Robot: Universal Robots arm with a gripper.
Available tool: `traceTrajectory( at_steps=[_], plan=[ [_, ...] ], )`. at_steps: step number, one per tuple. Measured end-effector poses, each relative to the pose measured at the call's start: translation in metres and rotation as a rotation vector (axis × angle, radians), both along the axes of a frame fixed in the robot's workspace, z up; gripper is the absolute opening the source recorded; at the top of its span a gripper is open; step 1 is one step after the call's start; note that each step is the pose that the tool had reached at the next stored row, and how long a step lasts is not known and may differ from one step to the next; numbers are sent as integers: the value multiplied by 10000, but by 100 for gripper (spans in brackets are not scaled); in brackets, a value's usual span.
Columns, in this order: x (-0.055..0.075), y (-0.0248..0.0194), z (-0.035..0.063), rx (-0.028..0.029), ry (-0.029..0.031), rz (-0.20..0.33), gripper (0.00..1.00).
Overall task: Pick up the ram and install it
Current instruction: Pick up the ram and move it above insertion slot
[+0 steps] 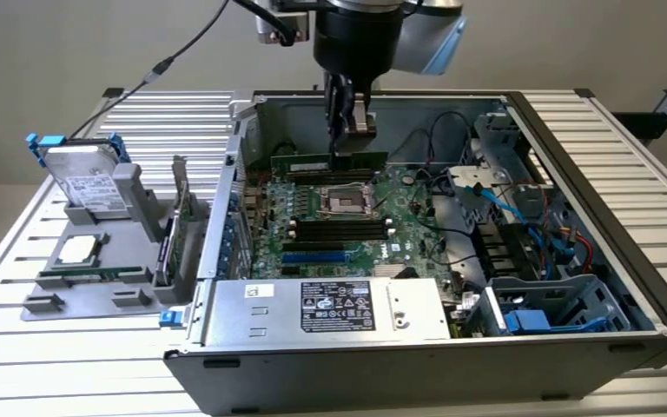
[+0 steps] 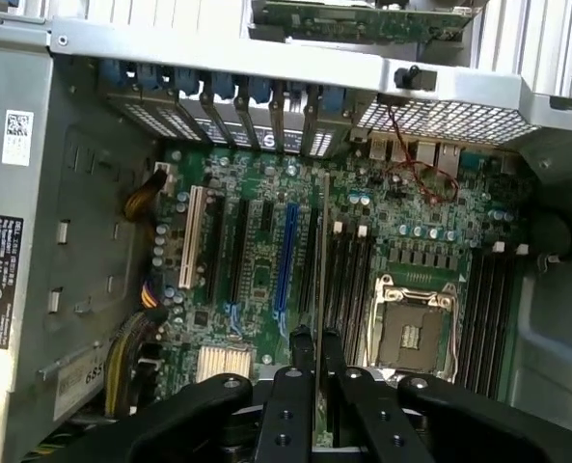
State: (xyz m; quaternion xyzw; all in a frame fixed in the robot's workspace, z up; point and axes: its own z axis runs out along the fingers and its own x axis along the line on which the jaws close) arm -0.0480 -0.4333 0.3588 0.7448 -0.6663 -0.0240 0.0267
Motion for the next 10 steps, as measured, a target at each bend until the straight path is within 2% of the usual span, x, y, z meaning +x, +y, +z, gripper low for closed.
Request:
traceTrajectory(
  at_steps=[5, 10],
  plan=[
    [78, 2, -90, 55, 3, -189, 14],
    [113, 2, -173, 165, 3, -509, 14]
  ],
)
